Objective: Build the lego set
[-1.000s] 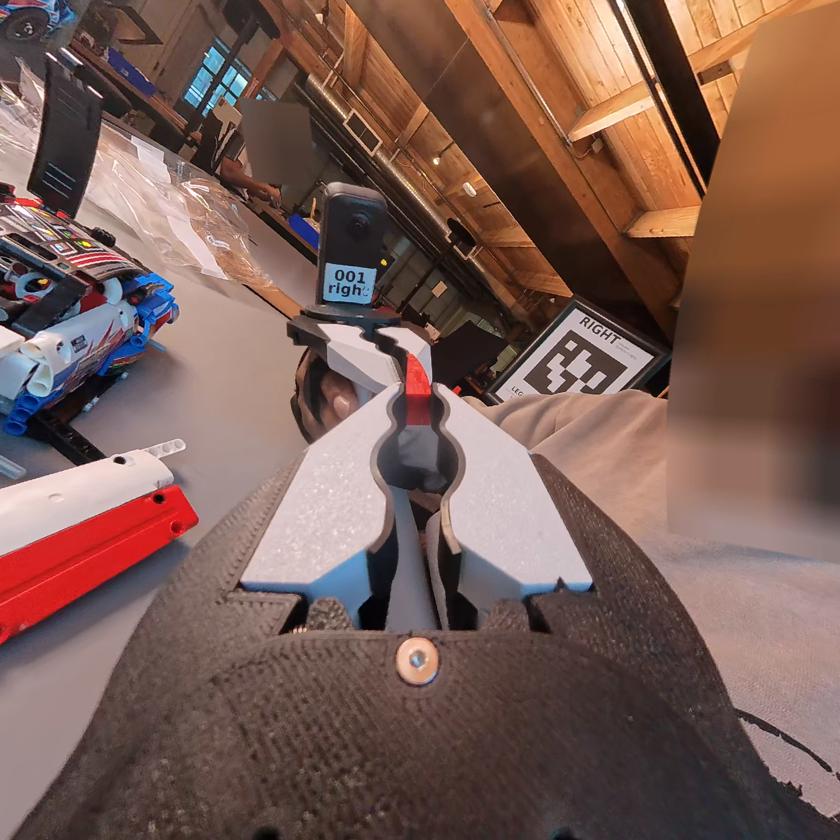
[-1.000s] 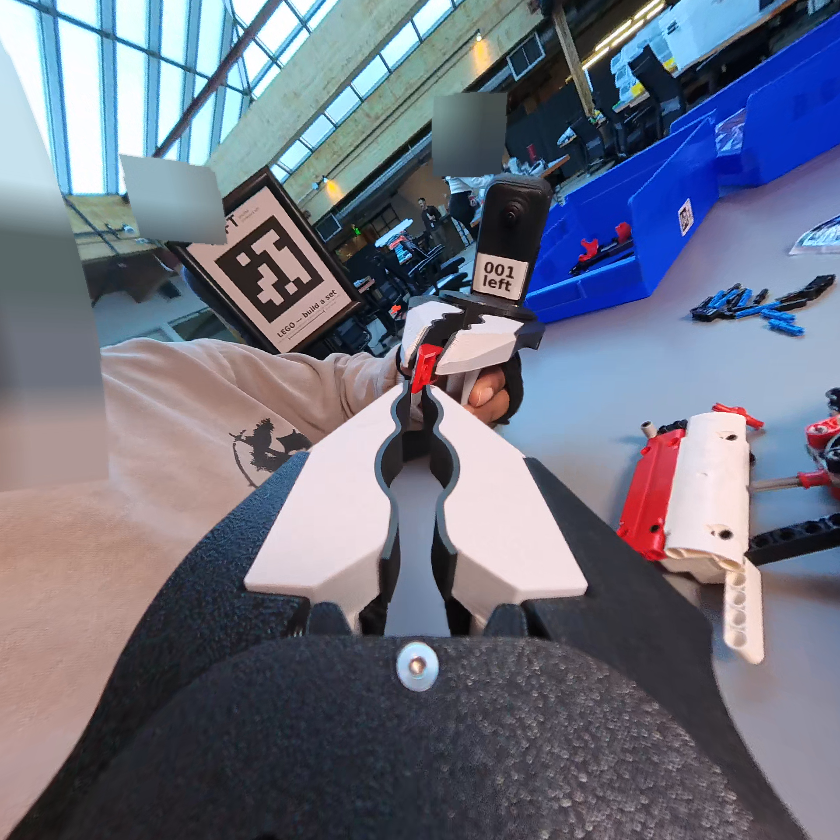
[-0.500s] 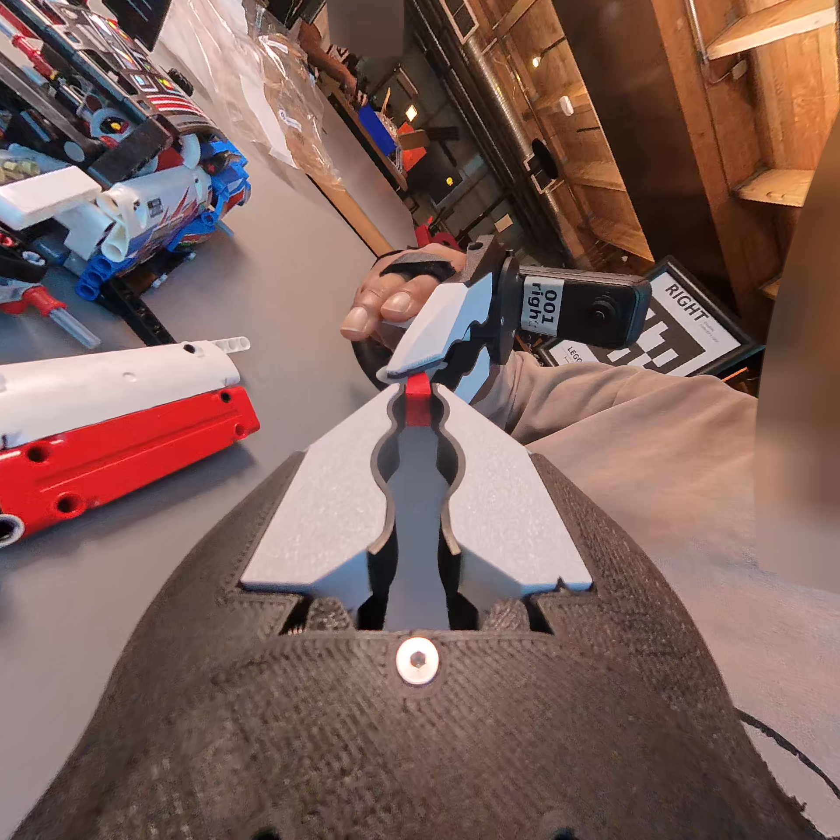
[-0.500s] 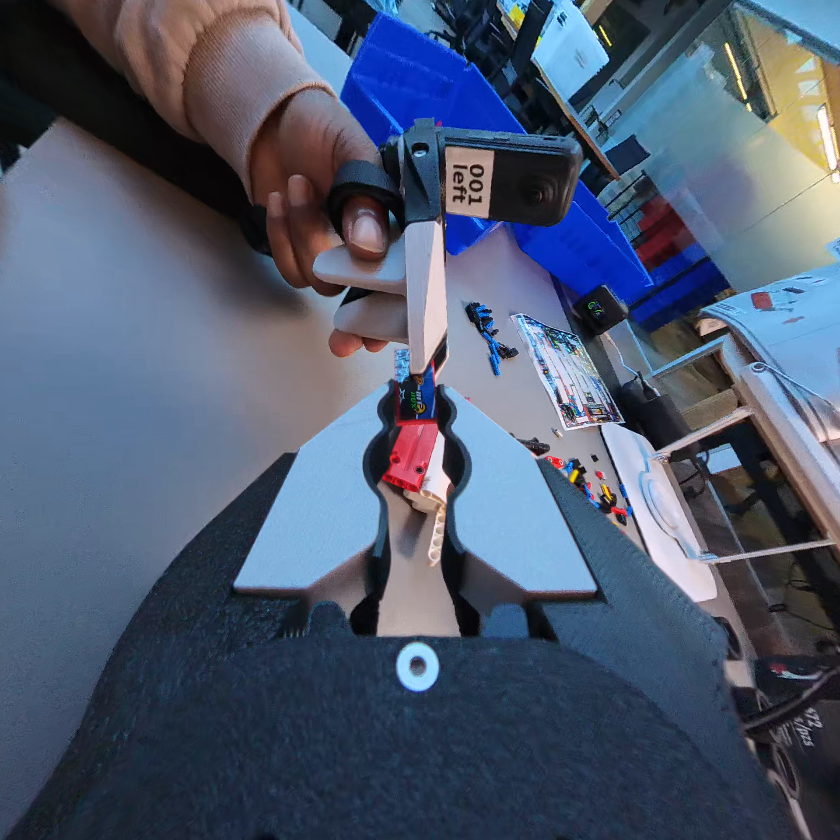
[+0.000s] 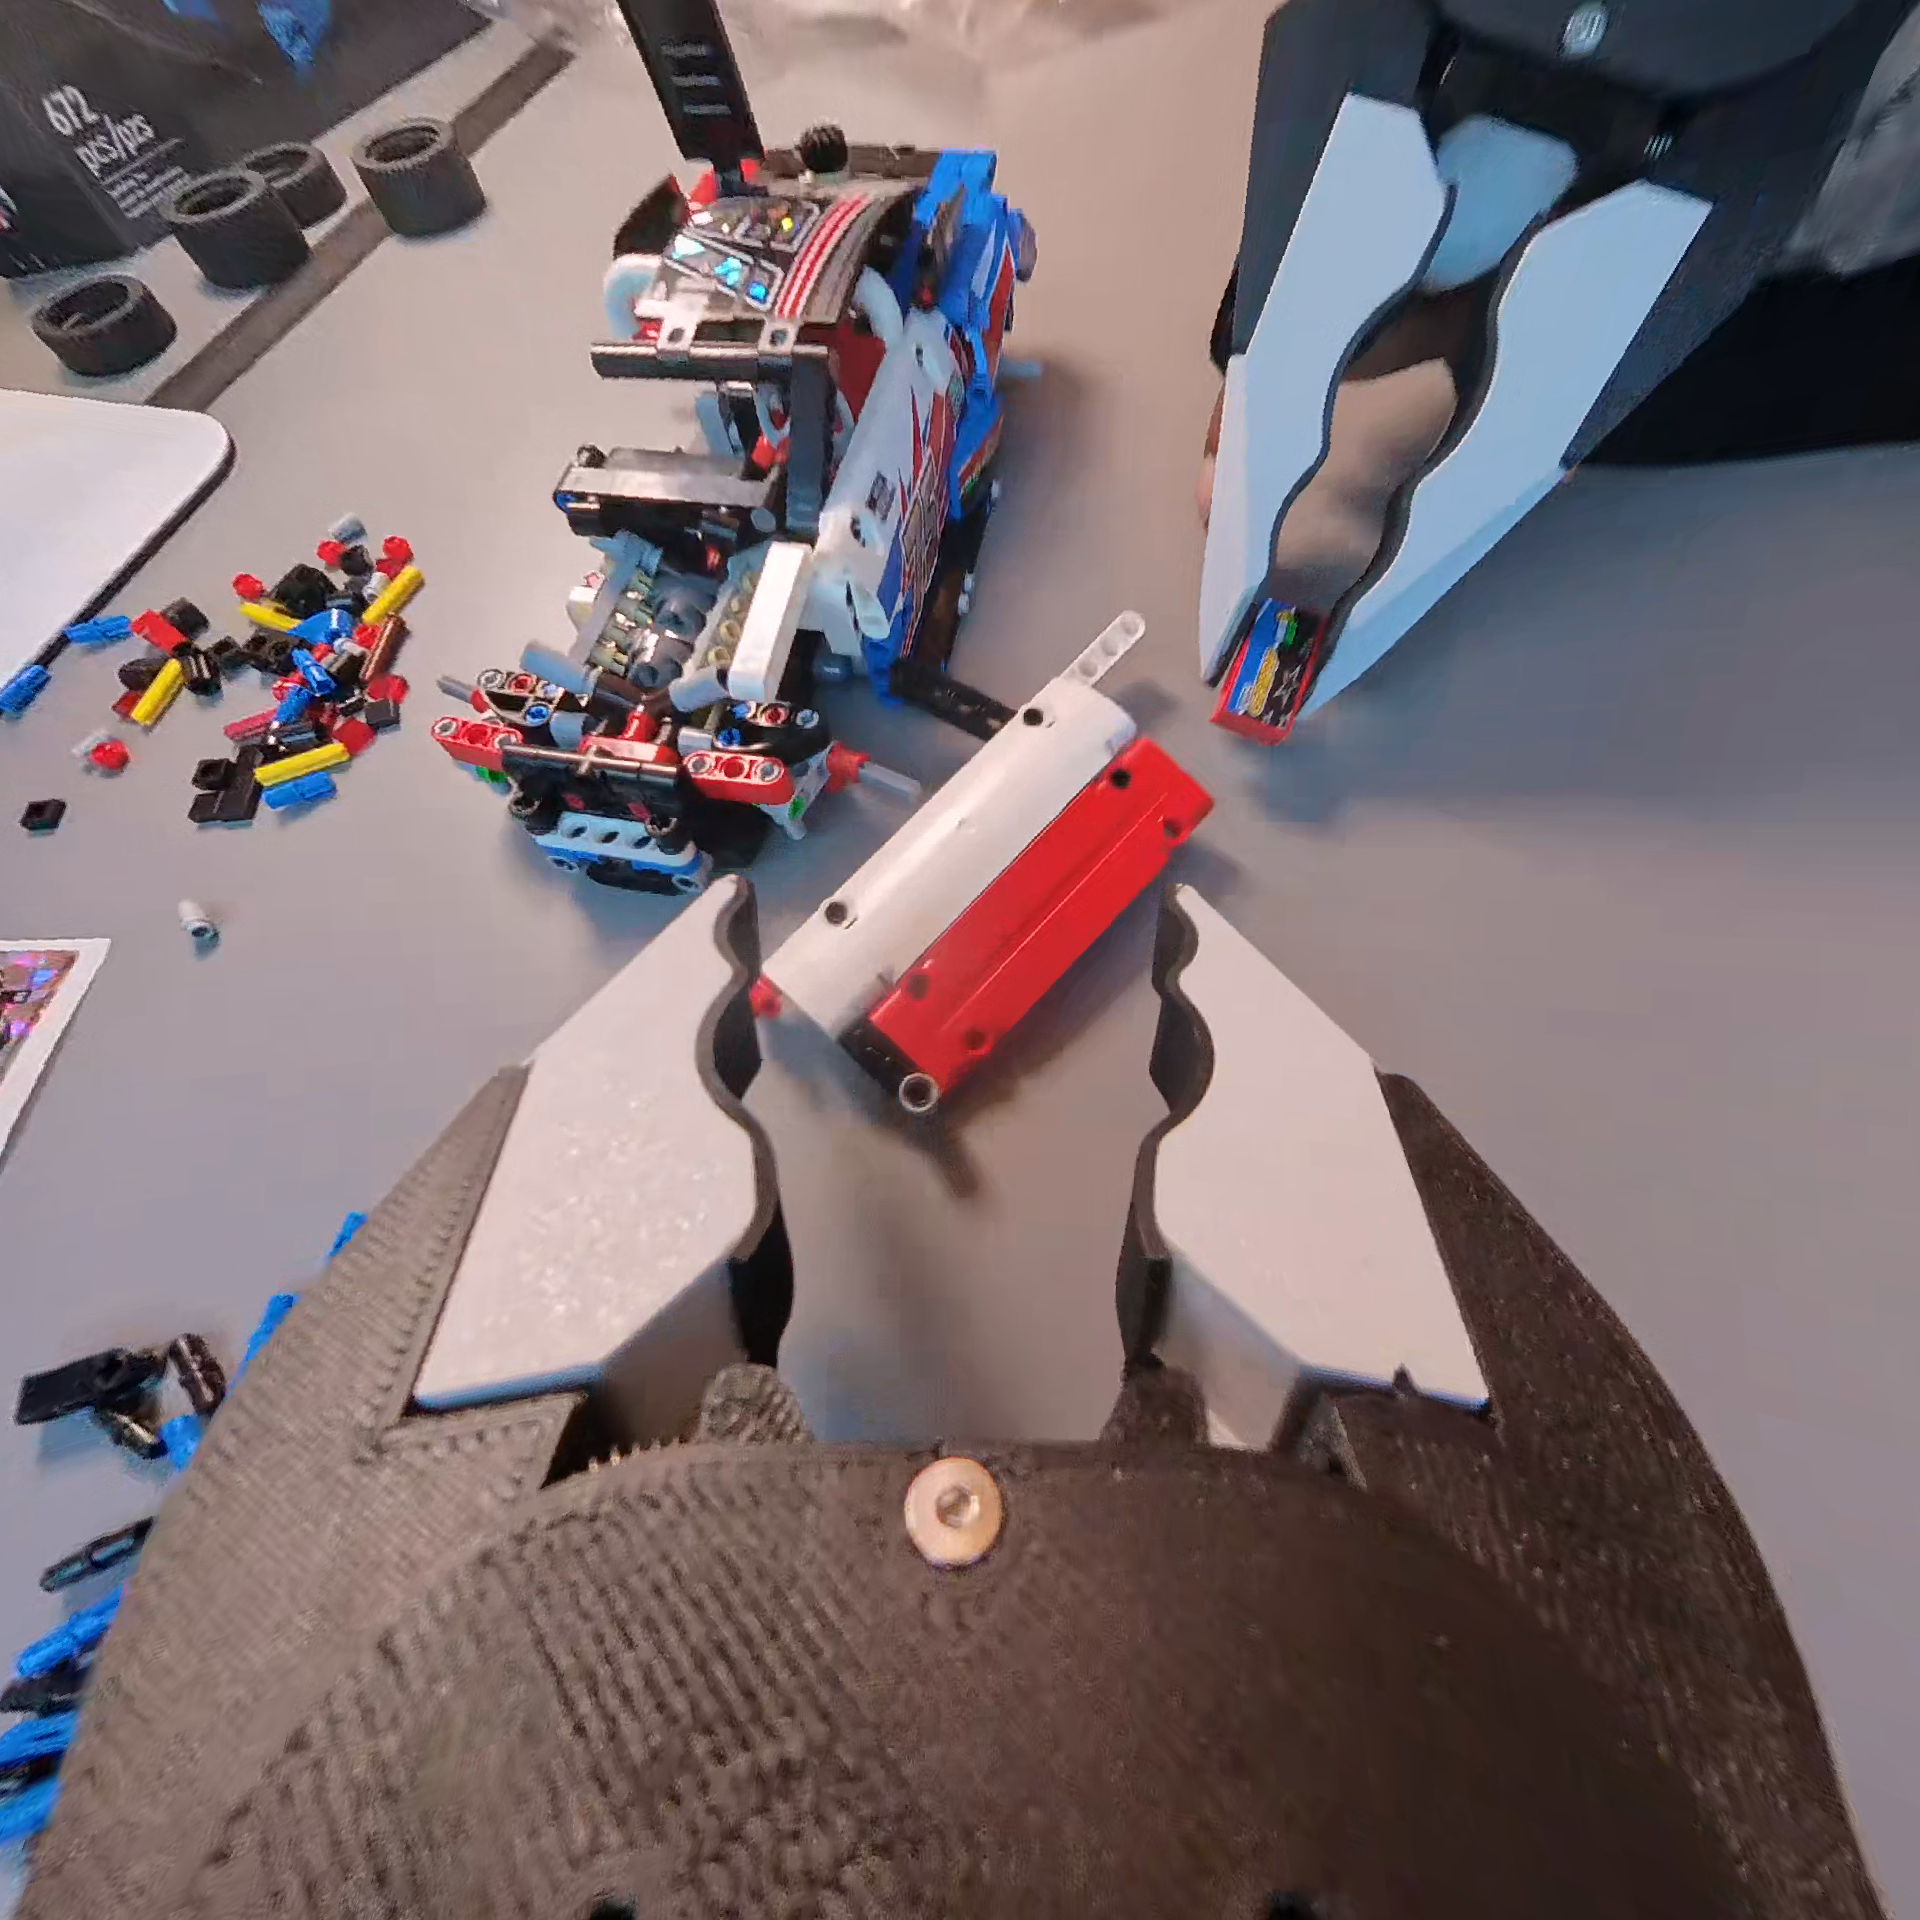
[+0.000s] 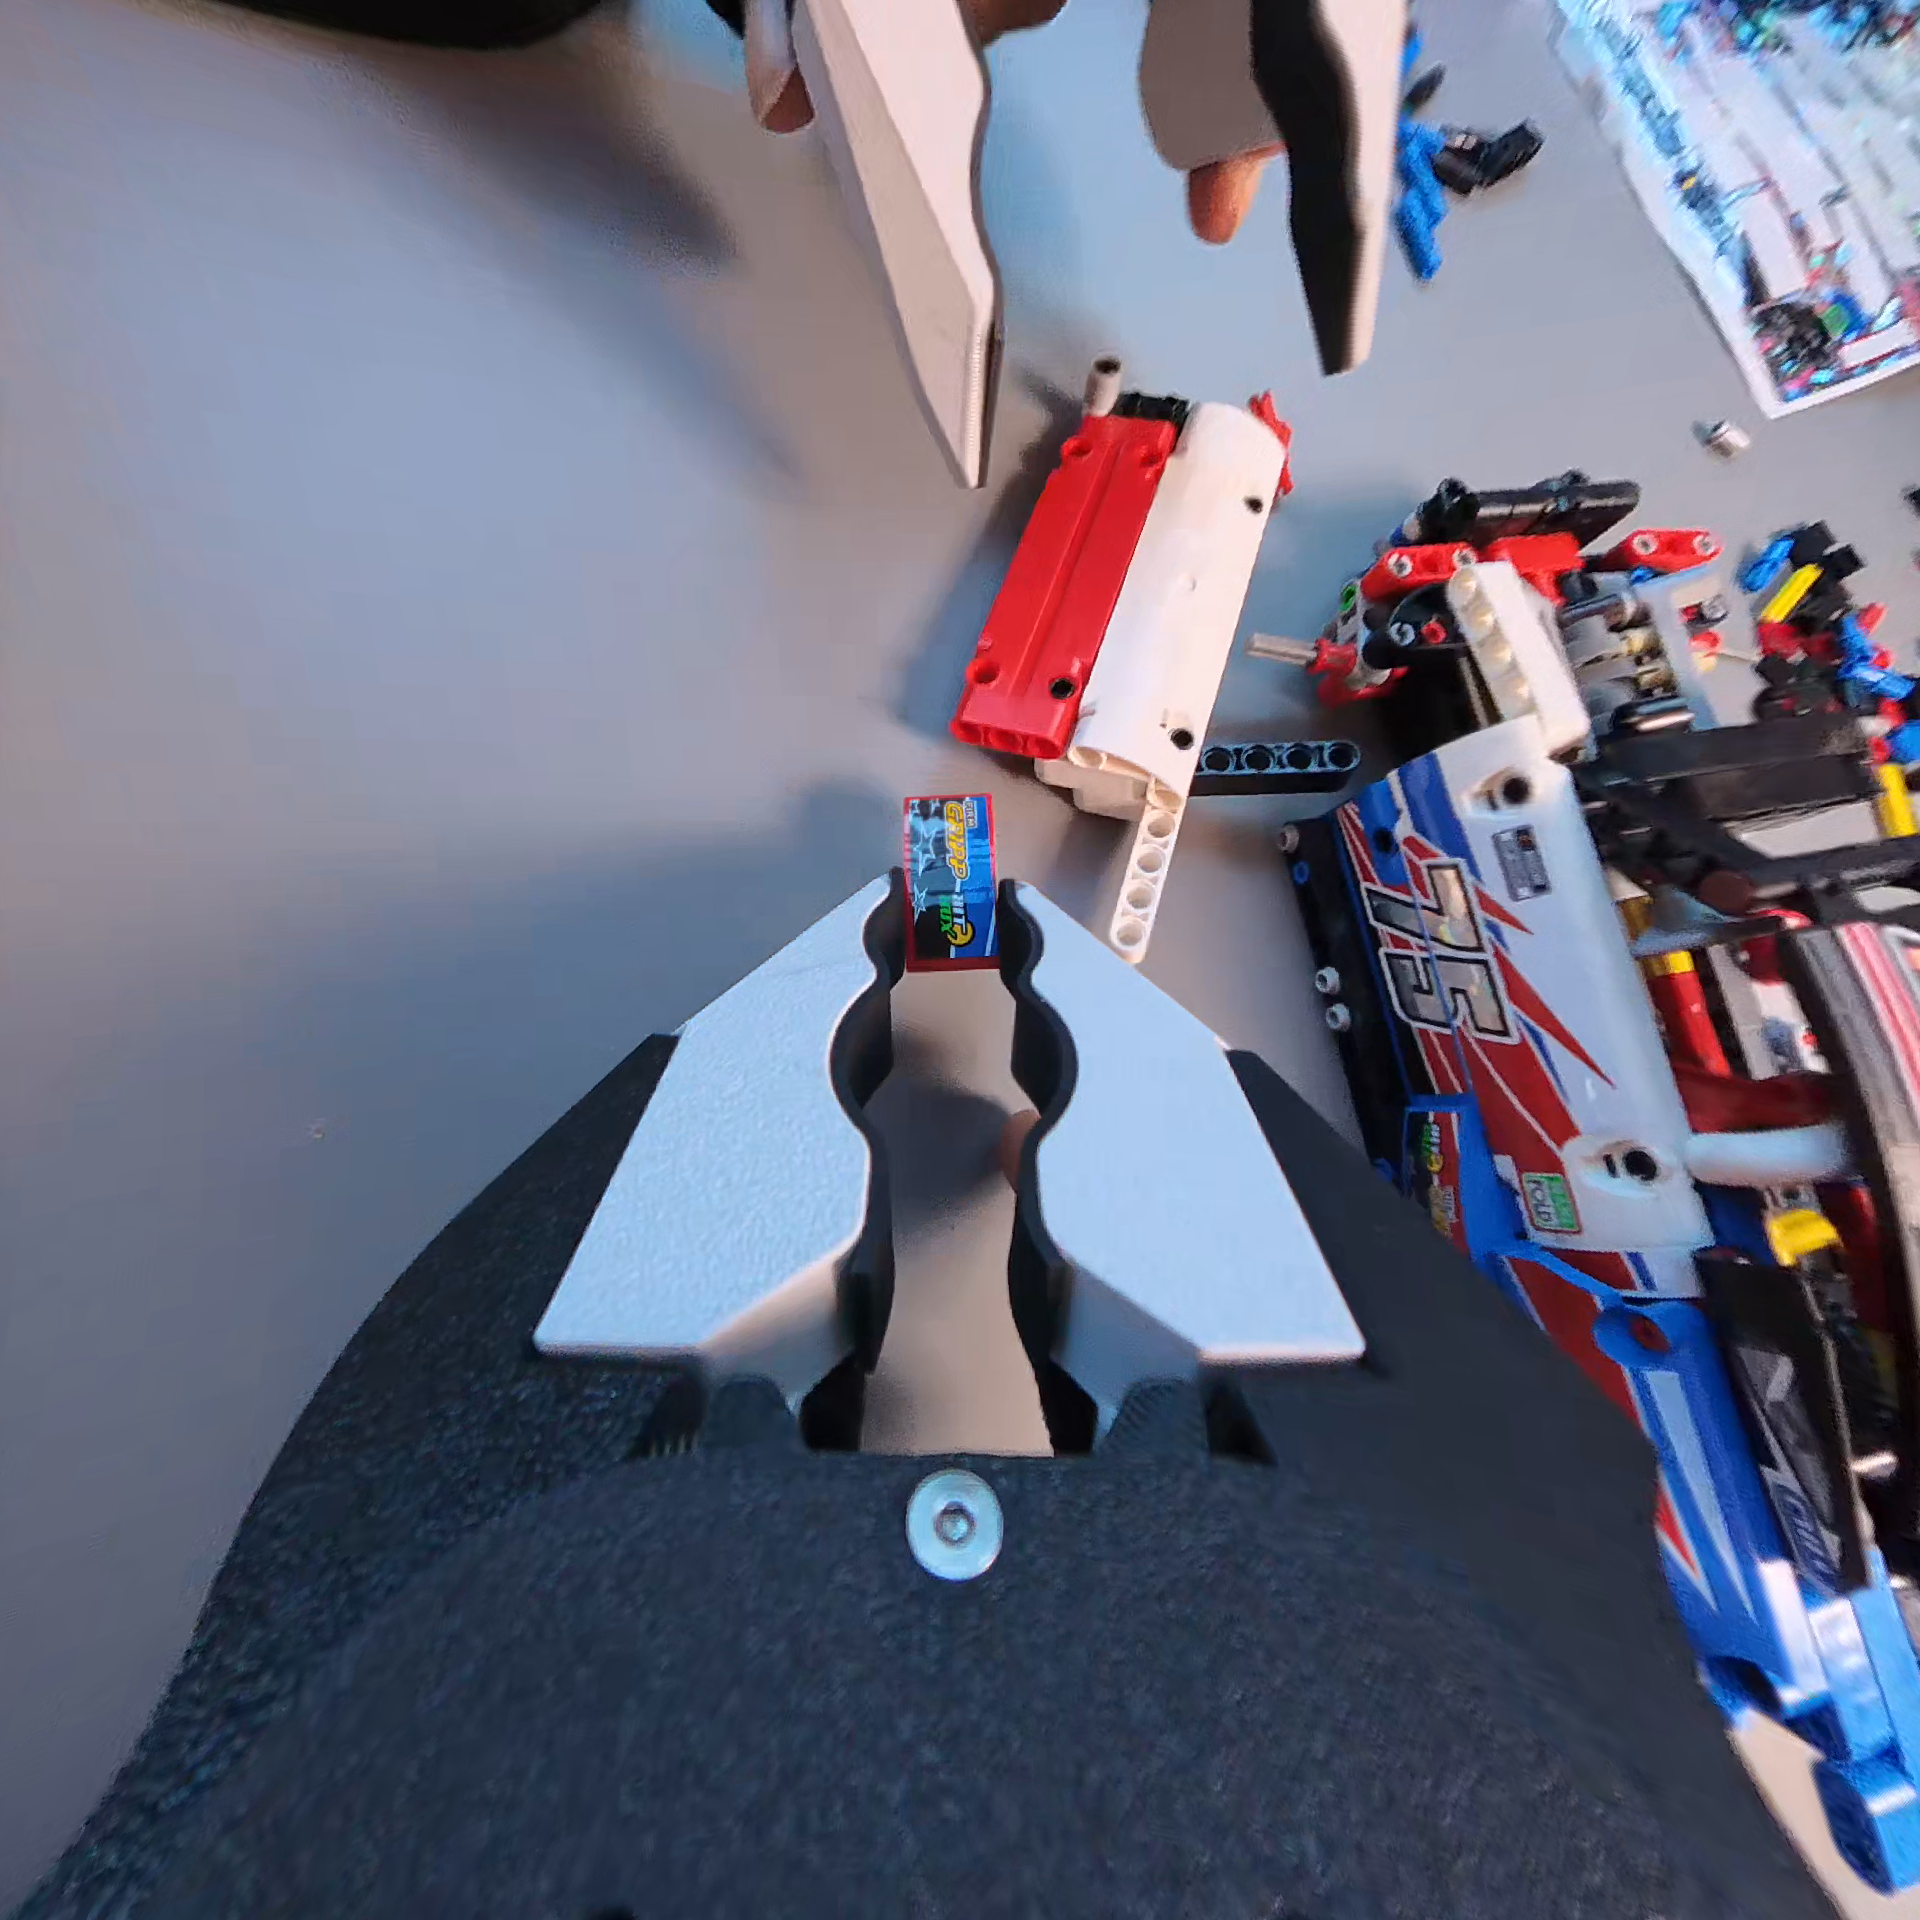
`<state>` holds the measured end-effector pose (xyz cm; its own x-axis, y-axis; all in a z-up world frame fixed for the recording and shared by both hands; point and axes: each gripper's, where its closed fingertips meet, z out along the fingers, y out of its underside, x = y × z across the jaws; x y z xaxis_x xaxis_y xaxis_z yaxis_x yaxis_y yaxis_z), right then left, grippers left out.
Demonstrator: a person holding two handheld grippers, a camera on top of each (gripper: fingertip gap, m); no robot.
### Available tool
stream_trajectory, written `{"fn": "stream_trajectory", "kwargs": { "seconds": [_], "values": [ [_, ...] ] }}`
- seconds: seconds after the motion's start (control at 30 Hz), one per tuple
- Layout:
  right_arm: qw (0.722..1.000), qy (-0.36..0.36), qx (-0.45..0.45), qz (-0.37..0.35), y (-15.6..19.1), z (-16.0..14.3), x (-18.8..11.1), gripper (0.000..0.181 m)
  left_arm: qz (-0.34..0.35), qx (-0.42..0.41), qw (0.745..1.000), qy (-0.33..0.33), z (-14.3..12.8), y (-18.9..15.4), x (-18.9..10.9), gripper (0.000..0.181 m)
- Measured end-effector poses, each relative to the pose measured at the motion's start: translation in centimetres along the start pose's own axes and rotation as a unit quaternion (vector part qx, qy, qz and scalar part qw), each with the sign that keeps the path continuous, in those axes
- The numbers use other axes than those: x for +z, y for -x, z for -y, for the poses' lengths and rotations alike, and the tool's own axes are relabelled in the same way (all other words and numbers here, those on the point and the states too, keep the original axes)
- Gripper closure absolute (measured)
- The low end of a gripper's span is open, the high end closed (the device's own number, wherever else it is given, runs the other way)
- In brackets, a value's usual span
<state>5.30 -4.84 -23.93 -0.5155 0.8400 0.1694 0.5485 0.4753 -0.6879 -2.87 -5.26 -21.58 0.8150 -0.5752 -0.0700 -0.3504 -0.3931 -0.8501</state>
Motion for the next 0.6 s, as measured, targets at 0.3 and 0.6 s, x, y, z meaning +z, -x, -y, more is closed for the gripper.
{"fn": "stream_trajectory", "kwargs": {
  "seconds": [0.3,0.6],
  "values": [
    [1.000,0.026,0.011,-0.010,-0.1,-0.7,0.1,0.167,-0.066,0.106,0.987,0.103,-1.8,0.3,2.5,0.103],
    [1.000,-0.003,0.012,-0.011,-0.4,-0.6,0.0,0.164,-0.010,0.049,0.991,0.126,-2.3,-0.3,1.8,0.123]
  ]
}}
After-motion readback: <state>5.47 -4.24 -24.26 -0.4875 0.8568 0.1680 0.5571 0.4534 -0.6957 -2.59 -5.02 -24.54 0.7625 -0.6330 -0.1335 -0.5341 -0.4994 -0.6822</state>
